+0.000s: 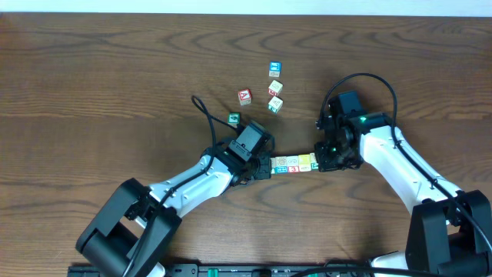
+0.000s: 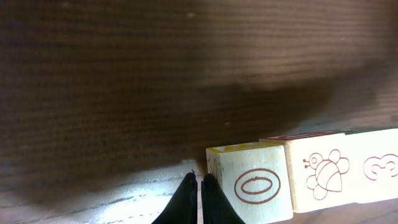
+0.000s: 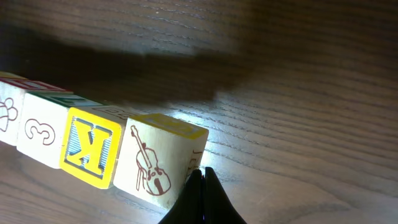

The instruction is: Lift 5 blocks

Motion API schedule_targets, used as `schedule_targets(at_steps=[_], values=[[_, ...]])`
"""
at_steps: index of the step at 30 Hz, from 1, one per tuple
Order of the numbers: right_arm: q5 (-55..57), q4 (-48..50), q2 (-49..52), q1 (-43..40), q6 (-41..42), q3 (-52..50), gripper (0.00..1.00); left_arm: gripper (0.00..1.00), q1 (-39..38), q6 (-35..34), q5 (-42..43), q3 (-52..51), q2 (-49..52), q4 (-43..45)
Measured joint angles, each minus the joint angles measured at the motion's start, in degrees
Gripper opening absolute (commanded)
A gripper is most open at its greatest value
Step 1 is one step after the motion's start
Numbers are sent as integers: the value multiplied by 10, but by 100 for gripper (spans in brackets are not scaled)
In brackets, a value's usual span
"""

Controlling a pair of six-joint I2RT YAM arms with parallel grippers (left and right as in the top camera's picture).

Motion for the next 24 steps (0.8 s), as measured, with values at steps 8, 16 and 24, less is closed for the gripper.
schedule_targets(at_steps=[8,16,24], values=[[5,10,0,1,0,-1,1,7,0,-5,0,0,2,2],[6,45,0,1,3,-41,1,7,0,-8,1,0,4,2],[5,54,0,1,5,-48,1,7,-1,-8,4,0,12,2]])
